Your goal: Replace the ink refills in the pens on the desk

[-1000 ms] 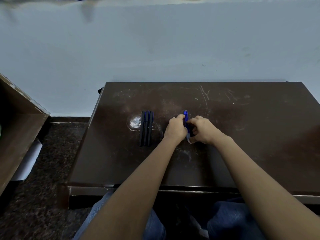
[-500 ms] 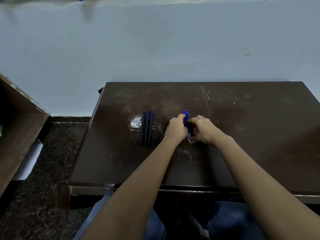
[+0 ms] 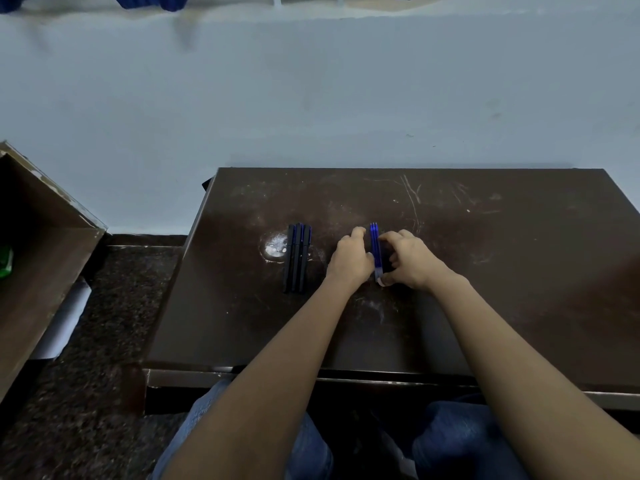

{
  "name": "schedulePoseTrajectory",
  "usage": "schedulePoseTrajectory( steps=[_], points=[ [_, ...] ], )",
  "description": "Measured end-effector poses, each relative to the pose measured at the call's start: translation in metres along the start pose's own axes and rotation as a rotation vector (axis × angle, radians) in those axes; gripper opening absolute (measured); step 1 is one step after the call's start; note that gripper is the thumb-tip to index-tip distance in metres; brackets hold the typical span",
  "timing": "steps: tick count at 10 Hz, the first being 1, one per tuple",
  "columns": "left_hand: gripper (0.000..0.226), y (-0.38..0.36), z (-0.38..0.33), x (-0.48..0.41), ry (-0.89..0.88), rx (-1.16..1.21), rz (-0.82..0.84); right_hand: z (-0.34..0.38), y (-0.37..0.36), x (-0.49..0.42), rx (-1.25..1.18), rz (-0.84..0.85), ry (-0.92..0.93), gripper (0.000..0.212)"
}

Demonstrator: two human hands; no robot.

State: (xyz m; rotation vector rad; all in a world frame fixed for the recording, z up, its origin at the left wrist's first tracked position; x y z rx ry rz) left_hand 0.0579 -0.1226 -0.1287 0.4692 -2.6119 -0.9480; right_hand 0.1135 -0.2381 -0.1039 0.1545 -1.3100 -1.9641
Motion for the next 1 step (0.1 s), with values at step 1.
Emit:
schedulePoseTrajectory(
  steps=[1],
  points=[
    [0.049, 0.0114, -0.0024, 0.0066, -0.033, -0.046, -0.063, 0.0035, 0.0016, 0.0059, -0.016, -0.068, 0.008, 0.078]
  ],
)
Point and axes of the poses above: each hand's wrist, its own x-axis away from the middle knuckle, its own y-axis out of the back of the hand, z = x × y, the point moved 1 cm from there along -x, towards the middle knuckle, and after that the axes turned 4 degrees about x, right-handed, at the moved point
